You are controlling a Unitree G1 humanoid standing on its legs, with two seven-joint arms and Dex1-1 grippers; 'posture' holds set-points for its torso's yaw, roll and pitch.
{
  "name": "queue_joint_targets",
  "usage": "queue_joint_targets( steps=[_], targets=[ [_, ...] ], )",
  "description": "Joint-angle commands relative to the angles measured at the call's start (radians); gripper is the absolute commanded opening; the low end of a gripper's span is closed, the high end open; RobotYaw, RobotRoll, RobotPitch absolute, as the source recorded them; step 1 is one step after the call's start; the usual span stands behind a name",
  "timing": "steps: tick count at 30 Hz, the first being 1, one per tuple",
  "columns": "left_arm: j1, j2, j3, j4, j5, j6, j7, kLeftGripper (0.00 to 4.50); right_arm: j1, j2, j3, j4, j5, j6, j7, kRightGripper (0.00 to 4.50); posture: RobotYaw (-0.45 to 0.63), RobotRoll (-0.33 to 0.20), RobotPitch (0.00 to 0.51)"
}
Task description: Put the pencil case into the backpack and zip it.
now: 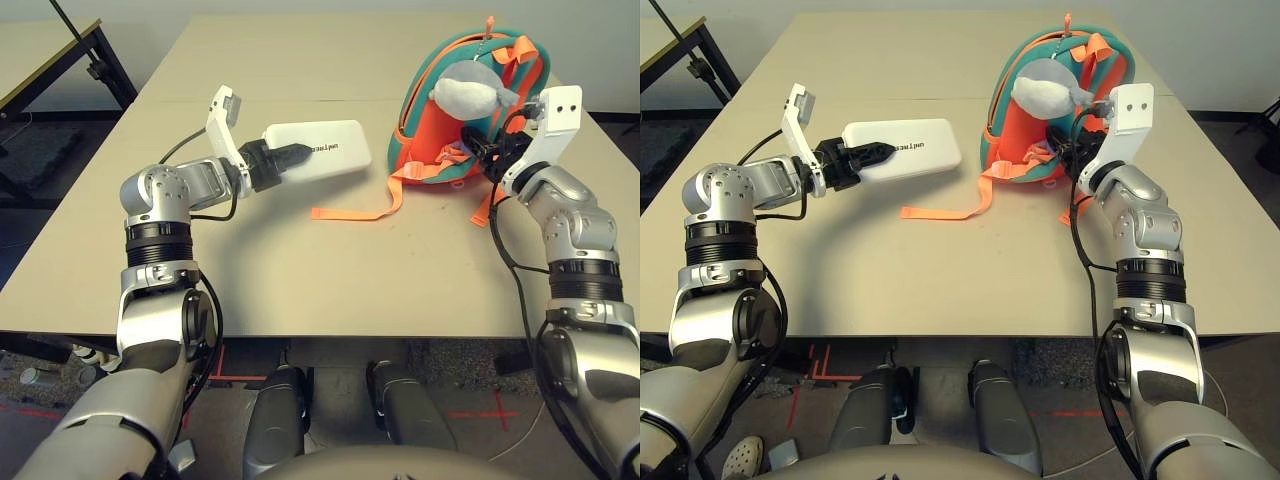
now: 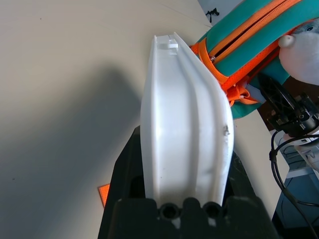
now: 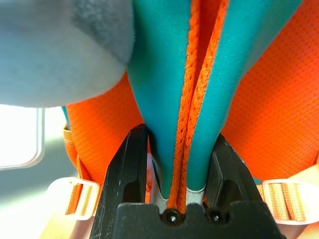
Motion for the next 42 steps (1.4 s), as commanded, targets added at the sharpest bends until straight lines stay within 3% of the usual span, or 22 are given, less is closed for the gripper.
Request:
queue_joint_targets(
  steps=[1, 20, 23, 28, 29, 34, 35, 37, 42],
  targets=[
    [-0.024, 0.005, -0.001, 0.009, -0.007, -0.017, -0.019, 1.22, 0.026, -0.005, 0.020, -0.103, 0.028, 0.037, 0.030, 1.90, -0.18, 0.000, 0.093],
    [-0.032, 0.003, -0.012, 0.025, -0.003, -0.028, -0.028, 1.22, 0.031, 0.017, 0.024, -0.088, -0.002, 0.026, -0.019, 1.85, -0.19, 0.000, 0.083],
    [-0.030, 0.001, -0.014, 0.023, -0.004, -0.028, -0.028, 1.22, 0.027, 0.022, 0.026, -0.073, -0.006, 0.020, -0.026, 2.54, -0.19, 0.000, 0.083],
    [-0.029, -0.002, -0.020, 0.020, -0.004, -0.029, -0.029, 1.22, 0.019, 0.031, 0.028, -0.036, -0.013, 0.000, -0.036, 4.43, -0.19, 0.000, 0.080],
    [-0.030, -0.002, -0.020, 0.020, -0.004, -0.029, -0.029, 1.22, 0.018, 0.033, 0.030, -0.028, -0.014, -0.005, -0.038, 4.50, -0.19, 0.000, 0.080],
    [-0.028, -0.002, -0.021, 0.018, -0.006, -0.029, -0.028, 1.22, 0.009, 0.035, 0.033, 0.008, -0.017, -0.026, -0.042, 4.50, -0.19, 0.000, 0.080],
    [-0.027, -0.003, -0.021, 0.016, -0.006, -0.028, -0.028, 1.22, 0.005, 0.036, 0.031, 0.017, -0.016, -0.031, -0.042, 4.31, -0.19, 0.000, 0.083],
    [-0.025, -0.004, -0.021, 0.013, -0.007, -0.026, -0.026, 1.22, 0.001, 0.037, 0.032, 0.029, -0.016, -0.039, -0.037, 3.90, -0.19, 0.000, 0.083],
    [-0.028, -0.008, -0.019, 0.010, -0.009, -0.023, -0.023, 1.22, -0.008, 0.036, 0.039, 0.050, -0.020, -0.057, -0.029, 2.05, -0.18, 0.000, 0.081]
  ],
)
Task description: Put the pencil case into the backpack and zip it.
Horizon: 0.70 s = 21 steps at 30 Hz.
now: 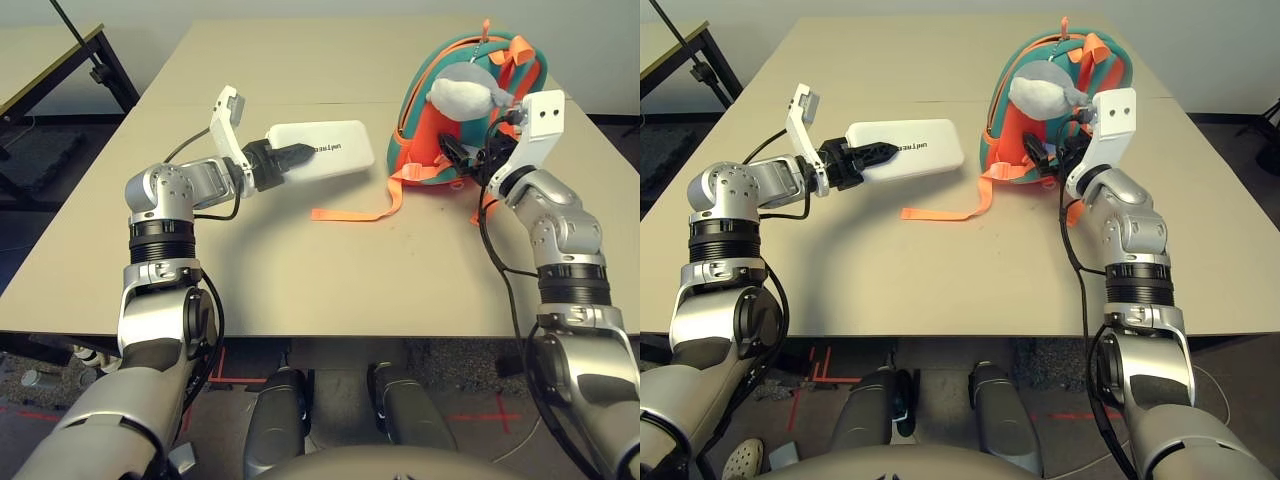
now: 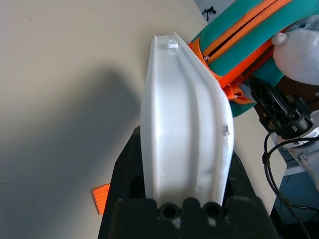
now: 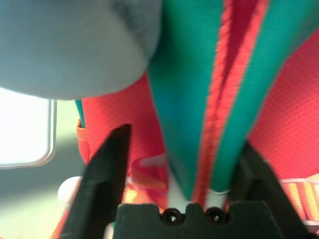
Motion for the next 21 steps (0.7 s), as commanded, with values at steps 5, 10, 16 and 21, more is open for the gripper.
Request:
queue_joint_targets(
  steps=[5, 10, 16, 21],
  targets=[
    [-0.019, -0.004, -0.001, -0.020, -0.009, -0.007, -0.010, 1.22, -0.016, 0.001, 0.010, 0.031, -0.008, -0.029, 0.013, 0.24, -0.18, 0.000, 0.080],
    [-0.025, -0.004, -0.001, -0.014, -0.007, -0.011, -0.011, 1.22, -0.016, 0.000, 0.009, 0.035, -0.012, -0.036, 0.007, 0.16, -0.19, 0.000, 0.079],
    [-0.026, -0.007, 0.000, -0.016, -0.009, -0.009, -0.008, 1.22, 0.010, -0.002, 0.011, -0.098, 0.028, 0.029, 0.030, 0.16, -0.19, 0.000, 0.087],
    [-0.025, -0.008, 0.001, -0.008, -0.004, -0.017, -0.007, 1.22, 0.085, 0.017, 0.027, -0.365, 0.102, 0.182, 0.023, 0.16, -0.20, 0.000, 0.092]
  ],
)
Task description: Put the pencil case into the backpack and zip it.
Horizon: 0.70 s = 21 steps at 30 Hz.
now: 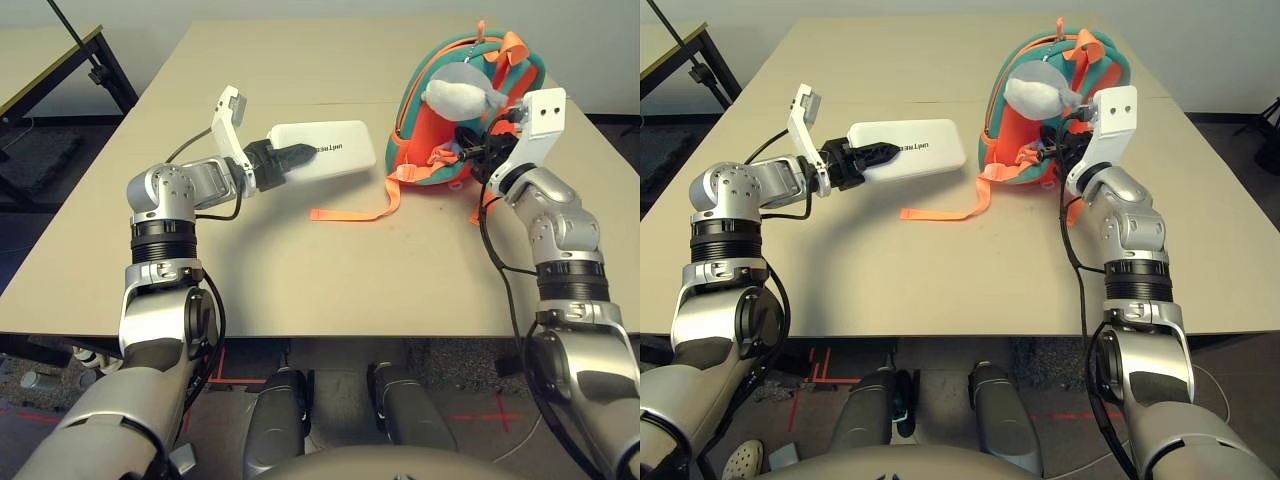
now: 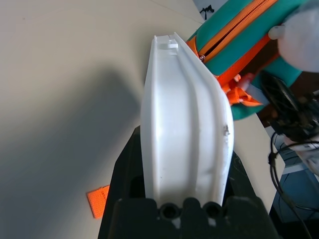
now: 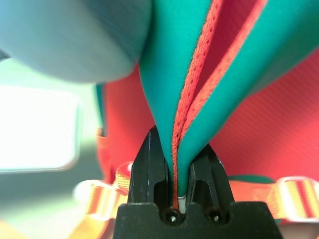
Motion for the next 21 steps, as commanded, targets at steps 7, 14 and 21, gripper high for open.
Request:
queue_joint_targets(
  steps=[7, 14, 21],
  targets=[
    [-0.027, -0.006, 0.000, 0.004, 0.000, -0.025, -0.010, 1.22, 0.136, 0.041, -0.003, -0.487, 0.159, 0.299, -0.082, 0.16, -0.21, 0.000, 0.101],
    [-0.032, -0.010, -0.014, 0.031, 0.010, -0.040, -0.023, 1.22, 0.248, 0.071, -0.015, -0.708, 0.262, 0.439, -0.152, 0.16, -0.24, 0.000, 0.111],
    [-0.047, -0.008, -0.034, 0.065, 0.017, -0.058, -0.041, 1.22, 0.305, 0.052, -0.042, -0.842, 0.398, 0.553, -0.163, 0.16, -0.26, 0.000, 0.119]
  ],
)
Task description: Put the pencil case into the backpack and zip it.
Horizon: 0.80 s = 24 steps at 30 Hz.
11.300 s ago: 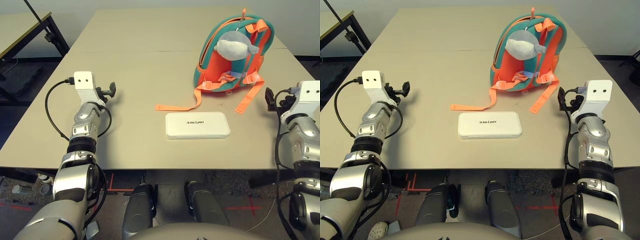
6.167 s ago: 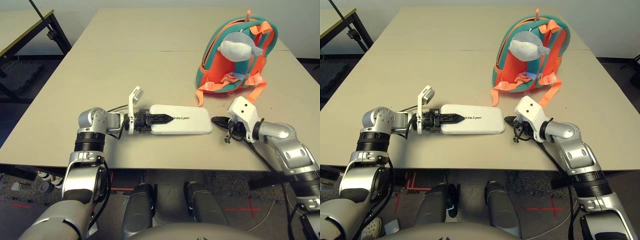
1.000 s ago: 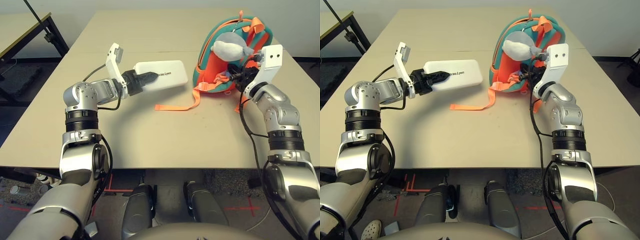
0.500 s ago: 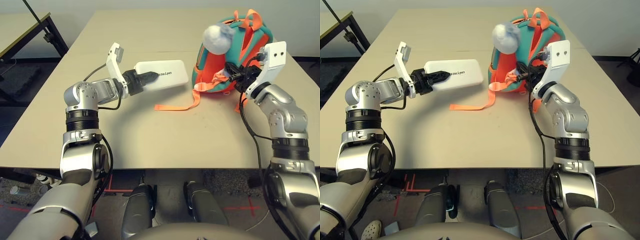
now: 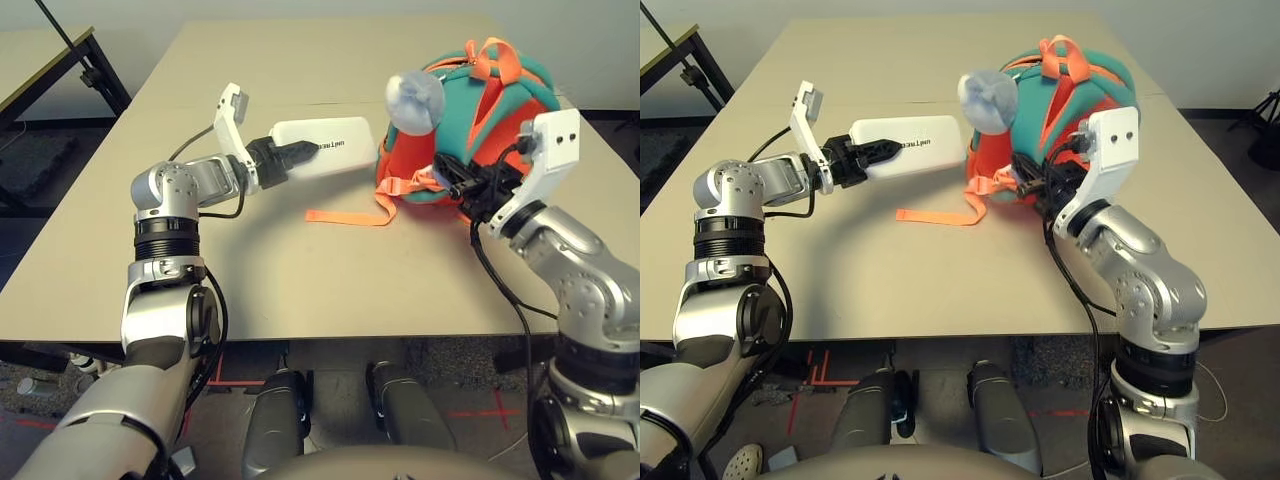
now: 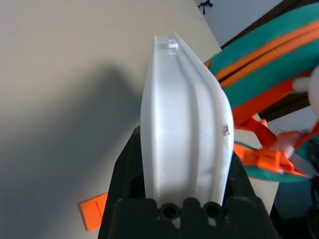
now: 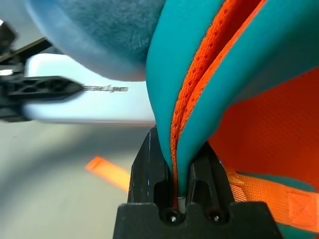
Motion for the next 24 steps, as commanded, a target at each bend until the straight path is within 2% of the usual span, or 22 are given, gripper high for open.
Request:
queue_joint_targets(
  steps=[1, 7, 13, 14, 16, 19, 24],
  targets=[
    [-0.033, -0.003, -0.016, 0.022, 0.007, -0.022, -0.034, 1.22, 0.007, -0.008, -0.002, -0.099, 0.109, 0.048, 0.016, 0.16, -0.26, 0.000, 0.119],
    [-0.046, -0.004, -0.034, 0.051, 0.018, -0.035, -0.055, 1.22, -0.005, -0.031, -0.030, -0.141, 0.220, 0.101, -0.002, 0.16, -0.28, 0.000, 0.125],
    [-0.064, 0.002, -0.049, 0.087, 0.033, -0.050, -0.080, 1.22, 0.072, -0.083, -0.019, -0.174, 0.342, 0.140, 0.016, 0.16, -0.29, 0.000, 0.128],
    [-0.066, 0.002, -0.050, 0.089, 0.035, -0.050, -0.082, 1.22, 0.095, -0.093, -0.005, -0.169, 0.329, 0.132, 0.017, 0.16, -0.29, 0.000, 0.127],
    [-0.071, 0.005, -0.055, 0.093, 0.041, -0.053, -0.088, 1.22, 0.150, -0.129, 0.056, -0.137, 0.229, 0.072, 0.035, 0.16, -0.28, 0.000, 0.123],
    [-0.080, 0.011, -0.057, 0.099, 0.047, -0.057, -0.096, 1.22, 0.190, -0.131, 0.112, -0.073, 0.127, -0.017, 0.025, 0.16, -0.27, 0.000, 0.119],
    [-0.107, 0.063, -0.081, 0.098, 0.073, -0.103, -0.139, 1.22, 0.151, -0.114, 0.161, 0.055, -0.007, -0.155, 0.020, 0.16, -0.25, 0.000, 0.111]
  ],
)
